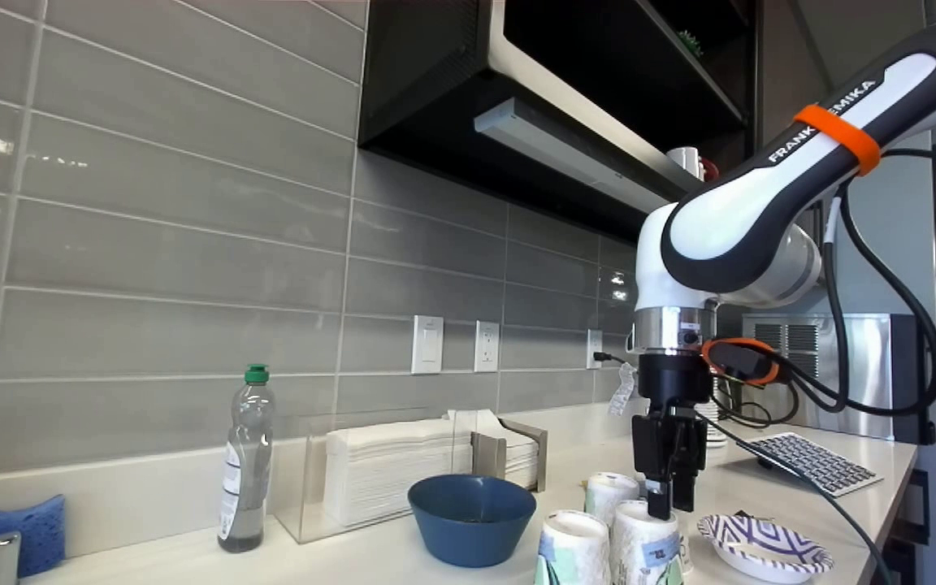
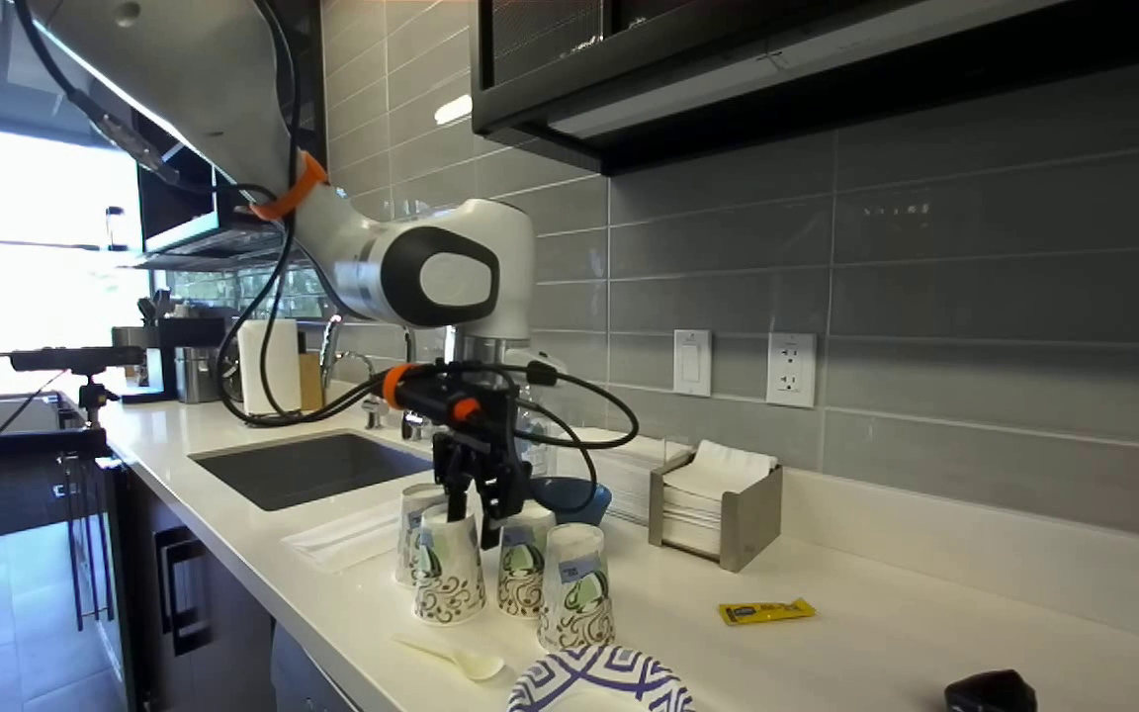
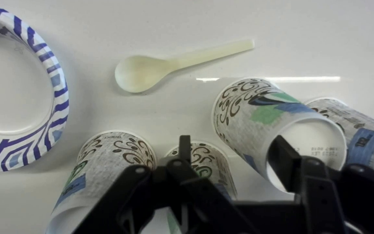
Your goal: Stack the cups together
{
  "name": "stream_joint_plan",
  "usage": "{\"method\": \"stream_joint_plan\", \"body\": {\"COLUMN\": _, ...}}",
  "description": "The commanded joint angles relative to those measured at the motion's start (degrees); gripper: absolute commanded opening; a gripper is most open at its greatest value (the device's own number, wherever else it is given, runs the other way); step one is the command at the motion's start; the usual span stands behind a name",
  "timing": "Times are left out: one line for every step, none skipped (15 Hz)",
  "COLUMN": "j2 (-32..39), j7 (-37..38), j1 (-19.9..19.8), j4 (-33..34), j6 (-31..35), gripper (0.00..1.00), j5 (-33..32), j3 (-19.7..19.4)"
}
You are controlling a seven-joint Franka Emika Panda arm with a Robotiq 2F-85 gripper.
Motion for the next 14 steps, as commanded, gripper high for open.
{"method": "stream_joint_plan", "body": {"j2": 1.6, "j7": -1.9, "j1": 0.3, "j4": 1.5, "j6": 0.3, "gripper": 0.34, "j5": 2.6, "j3": -0.6}}
{"method": "stream_joint_plan", "body": {"j2": 1.5, "j7": -2.2, "j1": 0.3, "j4": 1.7, "j6": 0.3, "gripper": 0.26, "j5": 3.0, "j3": -0.6}}
{"method": "stream_joint_plan", "body": {"j2": 1.6, "j7": -2.4, "j1": 0.3, "j4": 1.8, "j6": 0.3, "gripper": 0.19, "j5": 3.4, "j3": -0.7}}
{"method": "stream_joint_plan", "body": {"j2": 1.6, "j7": -2.7, "j1": 0.3, "j4": 1.9, "j6": 0.2, "gripper": 0.12, "j5": 3.7, "j3": -0.7}}
{"method": "stream_joint_plan", "body": {"j2": 1.6, "j7": -2.9, "j1": 0.3, "j4": 2.0, "j6": 0.2, "gripper": 0.05, "j5": 4.2, "j3": -0.7}}
{"method": "stream_joint_plan", "body": {"j2": 1.6, "j7": -3.2, "j1": 0.4, "j4": 2.1, "j6": 0.0, "gripper": 0.01, "j5": 4.6, "j3": -0.8}}
{"method": "stream_joint_plan", "body": {"j2": 1.6, "j7": -3.3, "j1": 0.4, "j4": 2.1, "j6": 0.0, "gripper": 0.0, "j5": 4.9, "j3": -0.8}}
{"method": "stream_joint_plan", "body": {"j2": 1.4, "j7": -3.3, "j1": 0.3, "j4": 2.1, "j6": -0.4, "gripper": 0.0, "j5": 5.0, "j3": -0.7}}
{"method": "stream_joint_plan", "body": {"j2": 1.1, "j7": -3.3, "j1": 0.3, "j4": 2.1, "j6": -0.6, "gripper": 0.0, "j5": 5.0, "j3": -0.7}}
{"method": "stream_joint_plan", "body": {"j2": 0.7, "j7": -2.9, "j1": 0.1, "j4": 2.0, "j6": -1.0, "gripper": 0.01, "j5": 4.6, "j3": -0.8}}
{"method": "stream_joint_plan", "body": {"j2": 0.1, "j7": -2.8, "j1": 0.0, "j4": 1.9, "j6": -1.7, "gripper": 0.01, "j5": 4.3, "j3": -0.8}}
{"method": "stream_joint_plan", "body": {"j2": -0.8, "j7": -2.2, "j1": -0.1, "j4": 1.7, "j6": -2.5, "gripper": 0.0, "j5": 3.7, "j3": -0.7}}
{"method": "stream_joint_plan", "body": {"j2": -1.5, "j7": -1.6, "j1": -0.3, "j4": 1.7, "j6": -3.3, "gripper": 0.01, "j5": 2.8, "j3": -0.7}}
{"method": "stream_joint_plan", "body": {"j2": -2.3, "j7": -0.9, "j1": -0.5, "j4": 1.7, "j6": -4.3, "gripper": 0.01, "j5": 2.2, "j3": -0.6}}
